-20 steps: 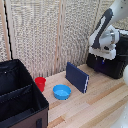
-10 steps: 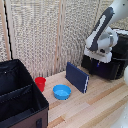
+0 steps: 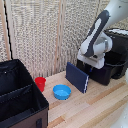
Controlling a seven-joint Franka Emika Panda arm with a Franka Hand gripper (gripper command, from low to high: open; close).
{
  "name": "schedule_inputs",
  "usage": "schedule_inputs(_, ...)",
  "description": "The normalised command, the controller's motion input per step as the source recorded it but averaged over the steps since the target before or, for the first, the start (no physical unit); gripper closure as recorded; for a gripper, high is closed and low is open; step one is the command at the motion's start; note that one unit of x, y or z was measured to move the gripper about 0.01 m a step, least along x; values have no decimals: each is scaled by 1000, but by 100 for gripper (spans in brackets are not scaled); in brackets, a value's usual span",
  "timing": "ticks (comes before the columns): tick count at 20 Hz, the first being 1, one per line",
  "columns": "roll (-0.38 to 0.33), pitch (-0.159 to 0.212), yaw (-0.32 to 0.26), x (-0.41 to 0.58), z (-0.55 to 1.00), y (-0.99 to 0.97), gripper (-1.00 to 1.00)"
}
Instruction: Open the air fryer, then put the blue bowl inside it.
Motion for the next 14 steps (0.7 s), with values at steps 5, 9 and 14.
schedule_inputs(5, -58, 31, -58, 59, 37, 178, -100)
schedule_inputs(9, -85, 11, -24, -29, 671, 62, -100)
schedule_inputs(14, -22, 11, -72, -7, 990, 129, -100)
